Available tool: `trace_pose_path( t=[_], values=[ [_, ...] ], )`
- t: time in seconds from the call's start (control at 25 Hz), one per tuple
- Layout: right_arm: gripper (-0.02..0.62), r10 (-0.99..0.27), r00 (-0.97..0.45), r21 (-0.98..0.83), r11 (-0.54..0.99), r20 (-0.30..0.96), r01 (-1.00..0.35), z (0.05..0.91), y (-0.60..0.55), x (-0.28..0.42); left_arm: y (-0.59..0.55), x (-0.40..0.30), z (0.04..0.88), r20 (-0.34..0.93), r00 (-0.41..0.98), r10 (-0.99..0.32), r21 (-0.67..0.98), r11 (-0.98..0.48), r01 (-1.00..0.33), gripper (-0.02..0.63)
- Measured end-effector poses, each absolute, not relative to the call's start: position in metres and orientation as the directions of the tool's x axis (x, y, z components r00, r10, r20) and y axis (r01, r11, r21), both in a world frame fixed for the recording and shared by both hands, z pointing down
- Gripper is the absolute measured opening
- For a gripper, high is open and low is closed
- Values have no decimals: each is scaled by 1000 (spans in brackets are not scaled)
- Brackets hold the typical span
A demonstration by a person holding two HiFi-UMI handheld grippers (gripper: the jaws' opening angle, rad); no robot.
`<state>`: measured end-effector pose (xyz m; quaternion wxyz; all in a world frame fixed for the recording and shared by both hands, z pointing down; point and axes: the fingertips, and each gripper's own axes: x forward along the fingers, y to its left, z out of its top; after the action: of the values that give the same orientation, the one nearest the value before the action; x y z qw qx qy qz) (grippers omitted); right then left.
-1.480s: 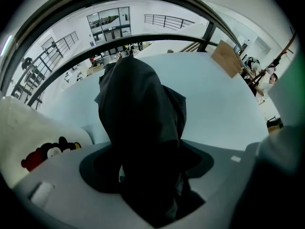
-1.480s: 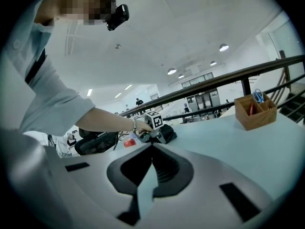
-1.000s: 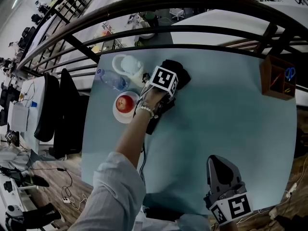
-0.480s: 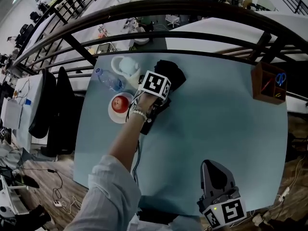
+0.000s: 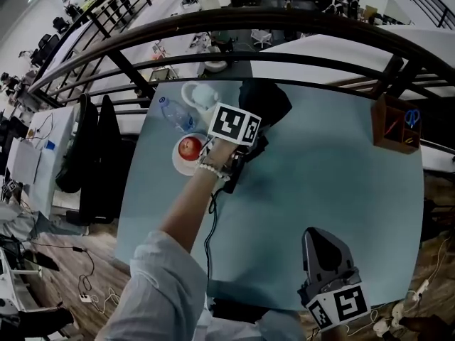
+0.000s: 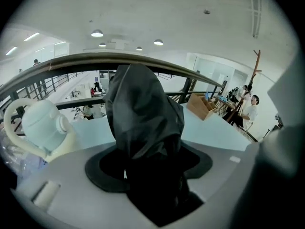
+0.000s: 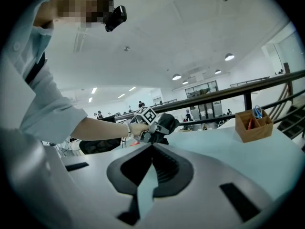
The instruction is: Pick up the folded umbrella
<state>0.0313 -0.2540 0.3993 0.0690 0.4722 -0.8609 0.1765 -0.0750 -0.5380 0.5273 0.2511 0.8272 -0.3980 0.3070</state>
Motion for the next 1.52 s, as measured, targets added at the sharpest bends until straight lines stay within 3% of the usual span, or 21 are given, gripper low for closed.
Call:
trace_pose_path(
  t=[0.96, 1.52],
  values=[
    [0, -824, -544, -118, 532, 159, -839, 315, -215, 71, -415, -39, 320, 333, 679, -654, 198, -656, -728, 287],
    [0, -815, -573, -69, 569, 84, -820, 286, -187, 94, -318, -48, 248, 121, 652, -748, 237, -617, -751, 287]
  ],
)
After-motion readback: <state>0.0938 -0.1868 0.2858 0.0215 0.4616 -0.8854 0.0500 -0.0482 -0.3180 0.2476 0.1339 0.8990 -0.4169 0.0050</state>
